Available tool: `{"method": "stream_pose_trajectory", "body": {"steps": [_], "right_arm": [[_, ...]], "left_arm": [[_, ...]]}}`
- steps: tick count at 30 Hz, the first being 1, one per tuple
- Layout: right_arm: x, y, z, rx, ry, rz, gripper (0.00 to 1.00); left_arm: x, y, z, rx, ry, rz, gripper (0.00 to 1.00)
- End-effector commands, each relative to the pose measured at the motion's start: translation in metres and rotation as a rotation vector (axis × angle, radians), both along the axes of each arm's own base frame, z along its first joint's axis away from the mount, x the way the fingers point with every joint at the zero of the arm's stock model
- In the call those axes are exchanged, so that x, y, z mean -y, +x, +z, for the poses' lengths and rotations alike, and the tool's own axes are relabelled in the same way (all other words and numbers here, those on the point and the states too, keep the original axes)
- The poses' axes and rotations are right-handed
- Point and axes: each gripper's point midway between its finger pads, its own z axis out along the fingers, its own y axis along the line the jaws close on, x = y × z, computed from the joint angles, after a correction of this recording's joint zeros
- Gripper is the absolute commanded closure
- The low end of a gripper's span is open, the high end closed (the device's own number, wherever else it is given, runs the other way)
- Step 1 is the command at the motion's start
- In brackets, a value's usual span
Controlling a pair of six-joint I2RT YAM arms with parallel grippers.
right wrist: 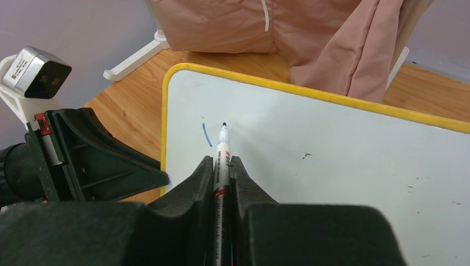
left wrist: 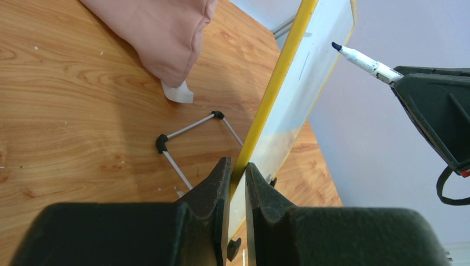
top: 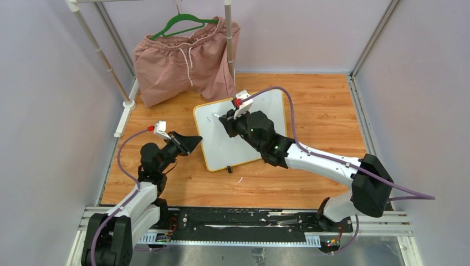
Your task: Write a sentence on the whiteboard
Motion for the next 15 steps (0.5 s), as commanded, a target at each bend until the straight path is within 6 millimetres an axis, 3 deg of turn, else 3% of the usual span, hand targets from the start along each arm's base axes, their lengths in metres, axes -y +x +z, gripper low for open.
{"method": "stream_pose_trajectory", "body": {"steps": [1,15], "right_arm": [[-0.003,0.008,0.009,-0.006,0.029,-0.010,1.00],[-0.008,0.004,-0.010,-0.059,0.009,0.012,1.00]], "left_arm": [[0.002,-0.001,0.013,0.061,-0.008,-0.013,0.96],[0.002,-0.001,0.015,0.065,-0.010,-0.012,0.97]]}}
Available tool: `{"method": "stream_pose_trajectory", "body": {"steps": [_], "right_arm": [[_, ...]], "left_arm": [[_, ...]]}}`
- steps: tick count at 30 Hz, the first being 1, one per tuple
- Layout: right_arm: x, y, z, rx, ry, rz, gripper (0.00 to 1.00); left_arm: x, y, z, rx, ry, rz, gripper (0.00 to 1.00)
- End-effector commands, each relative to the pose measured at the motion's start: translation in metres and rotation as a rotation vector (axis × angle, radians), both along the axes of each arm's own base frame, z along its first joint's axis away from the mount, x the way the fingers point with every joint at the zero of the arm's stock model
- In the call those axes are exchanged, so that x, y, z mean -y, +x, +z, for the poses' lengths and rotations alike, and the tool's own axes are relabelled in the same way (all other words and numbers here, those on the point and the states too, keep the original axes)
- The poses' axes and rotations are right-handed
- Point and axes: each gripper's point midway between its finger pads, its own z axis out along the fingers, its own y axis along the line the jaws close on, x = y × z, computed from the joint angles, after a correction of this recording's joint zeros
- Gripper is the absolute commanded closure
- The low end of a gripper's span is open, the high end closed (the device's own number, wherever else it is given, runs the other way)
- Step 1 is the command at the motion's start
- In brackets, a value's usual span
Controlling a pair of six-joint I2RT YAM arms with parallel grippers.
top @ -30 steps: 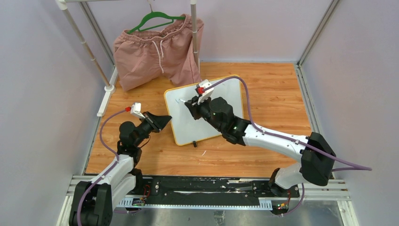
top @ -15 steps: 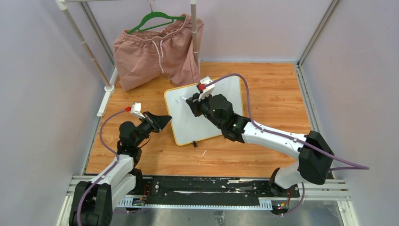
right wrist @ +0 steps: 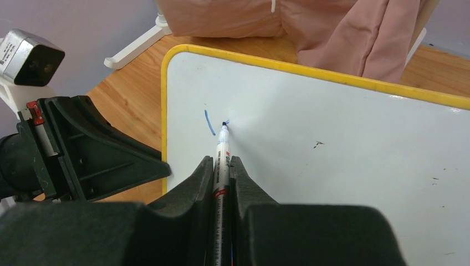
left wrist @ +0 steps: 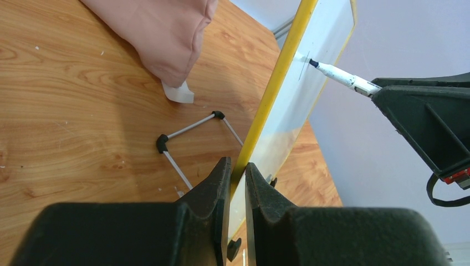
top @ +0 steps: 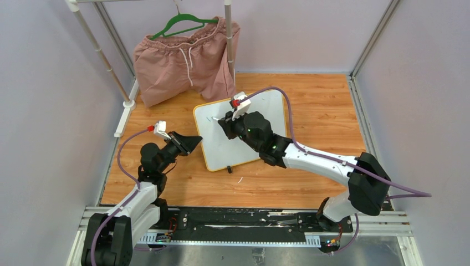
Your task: Write a sentence on the whiteboard
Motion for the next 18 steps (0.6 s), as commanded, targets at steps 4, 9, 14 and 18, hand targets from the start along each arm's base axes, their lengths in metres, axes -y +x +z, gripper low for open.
{"method": "stream_pose_trajectory", "body": {"steps": [4,9,14,18], "right_arm": [[-0.004,0.002,0.004,-0.025,0.027,0.016,1.00],[-0.004,-0.002,0.000,-0.041,0.026,0.027,1.00],[-0.002,-0.005,-0.007,-0.058,0.015,0.033,1.00],[0.000,-0.007,-0.012,-0.068,0.007,0.031,1.00]], "left_arm": [[0.002,-0.001,0.014,0.065,-0.009,-0.011,0.97],[0.002,-0.001,0.015,0.067,-0.010,-0.010,0.97],[0.002,-0.001,0.015,0.067,-0.011,-0.012,0.97],[0.002,-0.002,0.015,0.068,-0.011,-0.014,0.97]]}}
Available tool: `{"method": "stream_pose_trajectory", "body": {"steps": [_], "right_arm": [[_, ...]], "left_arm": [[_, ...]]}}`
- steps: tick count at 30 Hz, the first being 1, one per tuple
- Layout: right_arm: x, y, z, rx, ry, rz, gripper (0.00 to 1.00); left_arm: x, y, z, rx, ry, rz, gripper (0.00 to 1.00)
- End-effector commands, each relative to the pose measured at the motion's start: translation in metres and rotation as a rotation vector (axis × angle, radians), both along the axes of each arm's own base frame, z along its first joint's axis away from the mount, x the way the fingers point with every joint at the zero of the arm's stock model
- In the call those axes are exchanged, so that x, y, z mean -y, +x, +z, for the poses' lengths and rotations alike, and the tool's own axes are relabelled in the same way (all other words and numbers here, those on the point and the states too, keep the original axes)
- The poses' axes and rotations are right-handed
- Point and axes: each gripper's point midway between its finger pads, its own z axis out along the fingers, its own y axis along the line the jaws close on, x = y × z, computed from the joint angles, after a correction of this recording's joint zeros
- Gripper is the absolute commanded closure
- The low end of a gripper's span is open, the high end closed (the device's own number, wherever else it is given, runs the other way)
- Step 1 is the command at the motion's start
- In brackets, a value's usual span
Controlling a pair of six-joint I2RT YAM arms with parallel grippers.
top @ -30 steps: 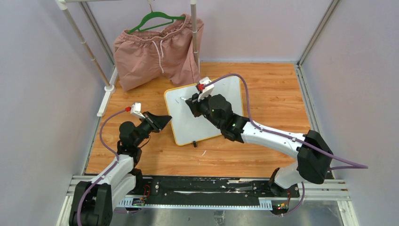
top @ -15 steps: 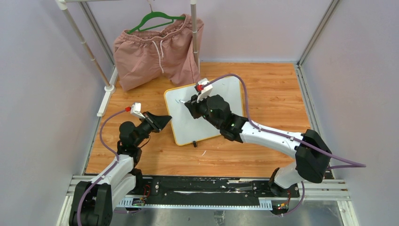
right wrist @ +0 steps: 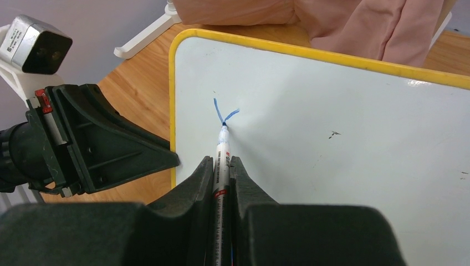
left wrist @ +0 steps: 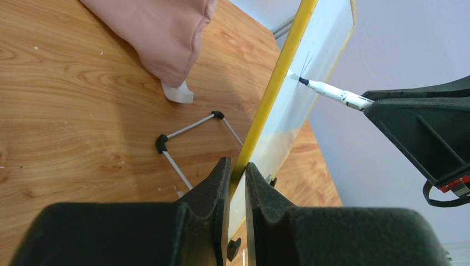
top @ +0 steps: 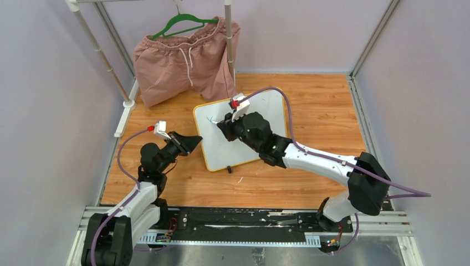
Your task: Write a sentence on the whiteboard
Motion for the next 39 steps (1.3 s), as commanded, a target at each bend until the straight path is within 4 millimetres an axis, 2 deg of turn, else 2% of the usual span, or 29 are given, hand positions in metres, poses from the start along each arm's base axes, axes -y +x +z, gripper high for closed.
{"method": "stream_pose_trajectory", "body": {"steps": [1,22,24,31,35,39], "right_arm": [[0.006,-0.001,-0.006,-0.024,-0.002,-0.006,1.00],[0.018,-0.014,-0.028,-0.081,-0.023,0.002,1.00],[0.018,-0.014,-0.023,-0.076,-0.014,0.001,1.00],[0.026,-0.016,0.020,-0.006,0.062,-0.005,1.00],[0.032,-0.012,0.025,0.016,0.044,-0.030,1.00],[0.033,-0.006,0.019,0.005,0.025,-0.042,1.00]], "left_arm": [[0.002,-0.002,0.016,0.069,-0.011,-0.014,0.97],[0.002,-0.003,0.016,0.068,-0.014,-0.015,0.97],[0.002,-0.003,0.014,0.065,-0.012,-0.015,0.97],[0.002,-0.003,0.014,0.065,-0.011,-0.012,0.98],[0.002,-0.003,0.013,0.065,-0.010,-0.012,0.98],[0.002,-0.003,0.015,0.070,-0.010,-0.013,0.98]]}}
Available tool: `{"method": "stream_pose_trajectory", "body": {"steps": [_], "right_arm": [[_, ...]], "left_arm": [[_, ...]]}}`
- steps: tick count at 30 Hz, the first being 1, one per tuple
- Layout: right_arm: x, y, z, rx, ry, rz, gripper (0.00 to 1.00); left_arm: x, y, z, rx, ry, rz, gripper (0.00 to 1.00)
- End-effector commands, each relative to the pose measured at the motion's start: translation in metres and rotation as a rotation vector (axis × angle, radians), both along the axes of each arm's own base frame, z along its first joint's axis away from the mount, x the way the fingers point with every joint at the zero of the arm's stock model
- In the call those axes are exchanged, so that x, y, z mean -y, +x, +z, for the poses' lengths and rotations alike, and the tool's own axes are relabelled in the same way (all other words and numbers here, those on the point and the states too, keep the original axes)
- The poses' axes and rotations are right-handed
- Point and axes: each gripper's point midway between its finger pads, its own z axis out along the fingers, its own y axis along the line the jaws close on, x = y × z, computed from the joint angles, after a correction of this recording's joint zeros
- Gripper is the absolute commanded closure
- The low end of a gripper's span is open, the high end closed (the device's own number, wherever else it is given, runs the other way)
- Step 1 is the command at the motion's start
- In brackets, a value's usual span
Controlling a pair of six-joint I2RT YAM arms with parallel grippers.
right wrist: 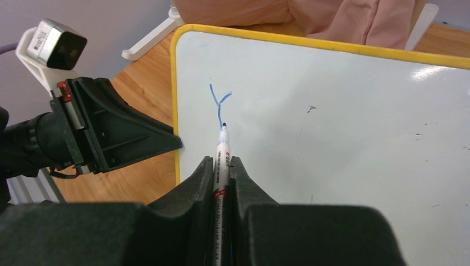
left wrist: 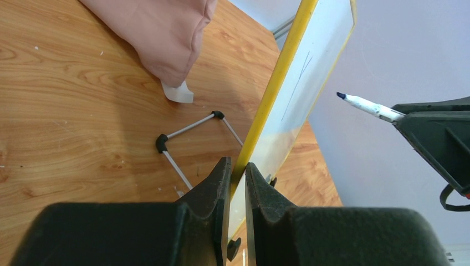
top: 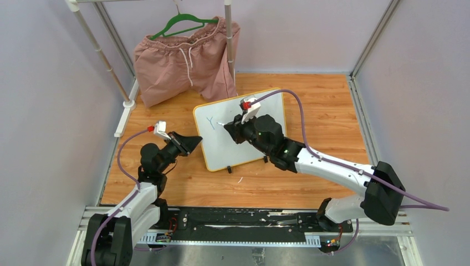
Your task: Write a sentence on the whiteboard
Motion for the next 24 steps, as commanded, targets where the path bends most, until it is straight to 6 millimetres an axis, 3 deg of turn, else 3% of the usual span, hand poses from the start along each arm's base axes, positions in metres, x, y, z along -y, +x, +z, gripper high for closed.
{"method": "stream_pose_trajectory", "body": {"steps": [1,14,24], "right_arm": [[0.007,0.014,0.004,0.015,-0.017,-0.045,1.00],[-0.004,0.022,0.000,0.005,-0.017,-0.036,1.00],[-0.005,0.023,-0.020,-0.027,-0.053,-0.038,1.00]], "left_arm": [[0.001,-0.002,0.015,0.070,-0.010,-0.008,0.98],[0.002,-0.002,0.015,0.068,-0.011,-0.011,0.98],[0.002,-0.002,0.016,0.072,-0.011,-0.011,0.98]]}}
